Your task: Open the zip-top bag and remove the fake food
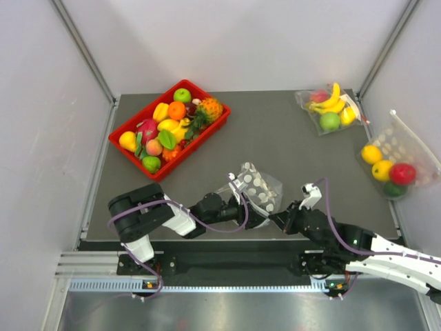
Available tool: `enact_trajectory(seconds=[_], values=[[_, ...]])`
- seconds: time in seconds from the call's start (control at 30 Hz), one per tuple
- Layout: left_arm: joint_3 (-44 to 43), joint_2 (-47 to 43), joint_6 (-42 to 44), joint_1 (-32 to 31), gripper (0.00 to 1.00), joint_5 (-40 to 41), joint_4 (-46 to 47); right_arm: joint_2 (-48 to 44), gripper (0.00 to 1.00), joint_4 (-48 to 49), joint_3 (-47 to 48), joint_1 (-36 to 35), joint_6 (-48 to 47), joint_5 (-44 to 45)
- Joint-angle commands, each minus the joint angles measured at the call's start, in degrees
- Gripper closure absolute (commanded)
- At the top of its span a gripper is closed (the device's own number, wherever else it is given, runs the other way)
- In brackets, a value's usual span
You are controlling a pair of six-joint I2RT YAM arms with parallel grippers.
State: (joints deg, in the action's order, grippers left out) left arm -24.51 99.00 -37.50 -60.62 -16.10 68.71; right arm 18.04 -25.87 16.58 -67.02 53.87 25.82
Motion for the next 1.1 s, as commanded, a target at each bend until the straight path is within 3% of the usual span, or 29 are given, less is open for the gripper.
enact_trajectory(seconds=[0.0, 0.37, 0.4, 0.5, 0.53, 0.57, 0.9, 1.07], values=[[1.7, -1.8, 0.2, 0.7, 0.53, -2.9, 3.2, 3.2, 1.00, -6.4, 1.4, 0.2, -1.5, 7.4], [-1.4, 5.4, -1.3, 0.8, 0.43, -3.3, 8.0, 4.6, 1.00, -5.9, 1.4, 0.1, -1.0, 6.6], [-1.9, 6.2, -1.4, 0.7, 0.37, -3.4, 9.2, 4.5, 1.00, -6.2, 1.4, 0.1, -0.8, 6.6], [-3.3, 9.6, -1.7, 0.7, 0.35, -2.8, 11.4, 5.3, 1.00, -6.8, 1.0, 0.2, 0.9, 6.8], [-4.0, 10.4, -1.8, 0.7, 0.26, -2.5, 13.2, 5.4, 1.00, -7.2, 1.0, 0.2, 1.2, 7.0], [-4.1, 11.9, -1.7, 0.7, 0.23, -2.3, 14.1, 6.0, 1.00, -7.6, 1.3, 0.2, 2.3, 7.1], [-6.7, 13.9, 1.4, 0.7, 0.22, 4.2, 15.1, 9.1, 1.00, -5.9, 0.7, 0.2, 3.4, 5.7], [-8.1, 13.0, 5.0, 0.3, 0.22, 7.9, 10.0, 7.4, 1.00, -5.9, 0.6, 0.2, 3.5, 5.6]])
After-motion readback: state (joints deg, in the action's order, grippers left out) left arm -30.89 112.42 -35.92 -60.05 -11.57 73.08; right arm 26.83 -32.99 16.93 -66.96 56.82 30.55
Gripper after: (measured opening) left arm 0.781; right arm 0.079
